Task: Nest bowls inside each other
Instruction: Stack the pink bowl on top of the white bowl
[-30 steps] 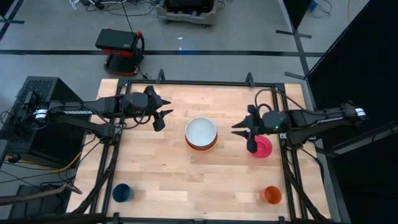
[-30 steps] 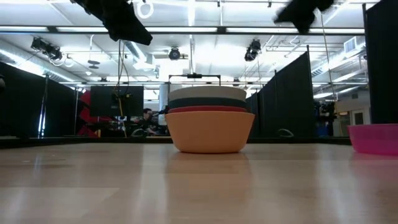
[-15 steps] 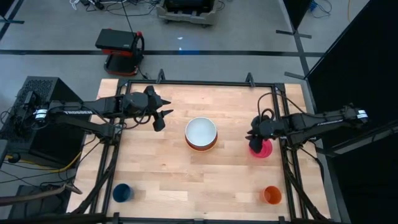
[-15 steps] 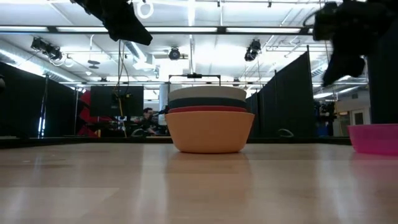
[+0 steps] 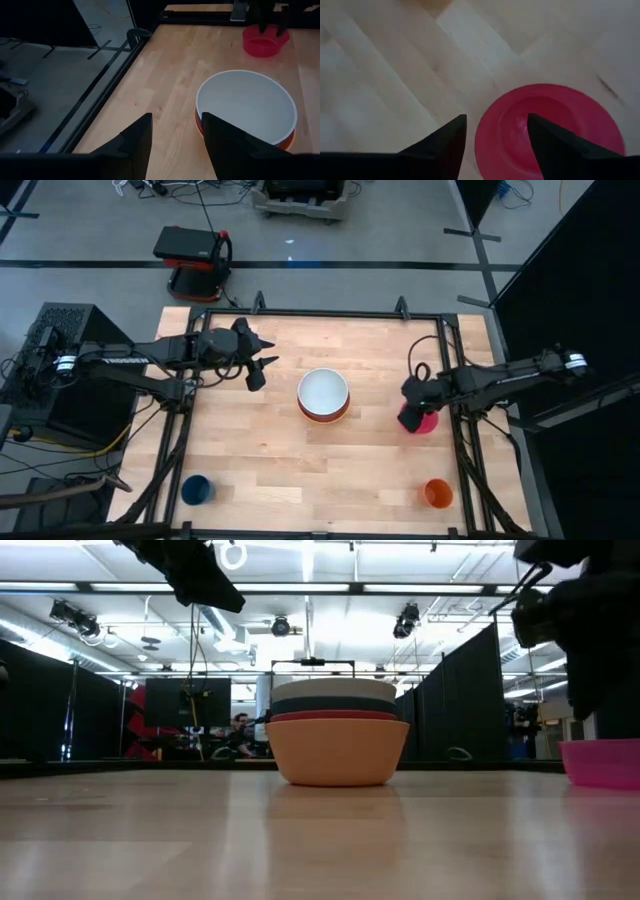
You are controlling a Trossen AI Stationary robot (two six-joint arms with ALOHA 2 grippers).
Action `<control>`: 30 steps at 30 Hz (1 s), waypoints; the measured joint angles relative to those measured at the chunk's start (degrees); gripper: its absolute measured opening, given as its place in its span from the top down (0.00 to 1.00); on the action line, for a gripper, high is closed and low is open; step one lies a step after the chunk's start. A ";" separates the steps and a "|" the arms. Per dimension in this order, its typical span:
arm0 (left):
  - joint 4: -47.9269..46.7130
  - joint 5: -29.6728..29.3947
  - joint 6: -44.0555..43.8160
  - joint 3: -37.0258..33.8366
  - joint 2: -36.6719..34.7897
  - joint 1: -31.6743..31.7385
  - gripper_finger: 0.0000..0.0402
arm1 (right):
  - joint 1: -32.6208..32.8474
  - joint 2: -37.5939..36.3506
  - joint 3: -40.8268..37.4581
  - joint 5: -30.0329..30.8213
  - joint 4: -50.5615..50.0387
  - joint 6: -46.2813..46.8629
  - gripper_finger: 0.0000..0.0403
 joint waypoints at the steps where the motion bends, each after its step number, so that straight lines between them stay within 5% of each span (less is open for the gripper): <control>1: 0.02 0.00 0.02 0.00 0.00 0.00 0.61 | 0.02 1.17 0.00 -0.36 0.28 0.02 0.51; 23: -1.17 0.00 0.04 0.00 0.00 0.02 0.61 | 0.04 15.09 0.00 -2.14 5.05 -1.54 0.73; 30: -1.65 0.00 0.04 0.00 0.00 0.00 0.61 | 0.02 16.41 0.00 -2.08 5.14 -1.97 0.94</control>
